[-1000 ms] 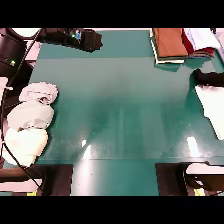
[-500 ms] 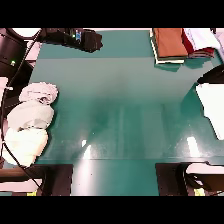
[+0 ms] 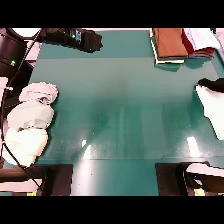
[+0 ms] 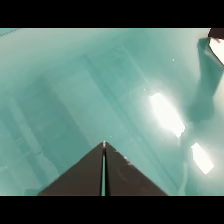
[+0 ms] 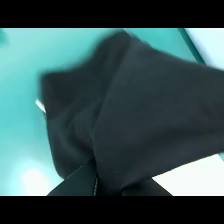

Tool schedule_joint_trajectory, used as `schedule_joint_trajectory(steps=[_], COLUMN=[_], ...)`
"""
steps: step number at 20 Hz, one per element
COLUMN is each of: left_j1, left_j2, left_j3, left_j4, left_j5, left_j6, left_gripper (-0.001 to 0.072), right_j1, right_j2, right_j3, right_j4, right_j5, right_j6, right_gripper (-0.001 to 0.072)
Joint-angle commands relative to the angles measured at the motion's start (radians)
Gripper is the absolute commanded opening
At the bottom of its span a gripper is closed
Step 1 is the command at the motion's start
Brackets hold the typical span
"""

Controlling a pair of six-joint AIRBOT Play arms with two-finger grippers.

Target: Fold the shirts.

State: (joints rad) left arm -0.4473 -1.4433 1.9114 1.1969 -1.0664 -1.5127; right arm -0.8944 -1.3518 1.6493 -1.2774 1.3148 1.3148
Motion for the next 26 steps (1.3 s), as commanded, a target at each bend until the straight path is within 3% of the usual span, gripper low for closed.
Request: schedule_joint_trajectory(steps=[1,3,4,6,10,17,20,21,22,26], left_j1=[0.000,0.000,0.000,0.000,0.000,0.000,0.000,0.000,0.000,0.000], left_j2=[-0.001,-0.001,-0.001,-0.001,-0.001,-0.001,-0.001,-0.001,0.000,0.000], left_j3=[0.001,0.001,0.001,0.001,0.001,0.001,0.001,0.001,0.001,0.001], left_j4=[0.001,0.001,0.001,0.001,0.000,0.000,0.000,0.000,-0.001,0.000], left_j5=[0.000,0.000,0.000,0.002,0.003,0.039,0.068,0.083,0.096,0.113], left_j6=[0.005,0.005,0.005,0.004,0.003,0.002,0.002,0.002,0.002,0.002], left_gripper=[0.0019,0.0020,0.0019,0.0020,0.0020,0.0020,0.0020,0.0020,0.0020,0.0020], right_j1=[-0.065,-0.114,-0.130,-0.134,-0.043,0.507,0.724,0.783,0.829,0.925], right_j2=[0.060,0.087,0.096,0.118,0.188,0.255,0.254,0.255,0.254,0.254], right_j3=[-0.140,-0.208,-0.227,-0.229,-0.227,-0.228,-0.227,-0.227,-0.227,-0.227], right_j4=[-0.098,-0.103,-0.102,-0.043,0.222,0.280,0.278,0.279,0.279,0.280], right_j5=[0.025,0.017,0.021,0.003,-0.063,-0.076,-0.118,-0.140,-0.148,-0.153], right_j6=[0.001,0.002,0.006,0.013,0.012,0.013,0.012,0.012,0.012,0.012], right_gripper=[0.0103,0.0501,0.0556,0.0557,0.0556,0.0547,0.0358,0.0239,0.0016,0.0024])
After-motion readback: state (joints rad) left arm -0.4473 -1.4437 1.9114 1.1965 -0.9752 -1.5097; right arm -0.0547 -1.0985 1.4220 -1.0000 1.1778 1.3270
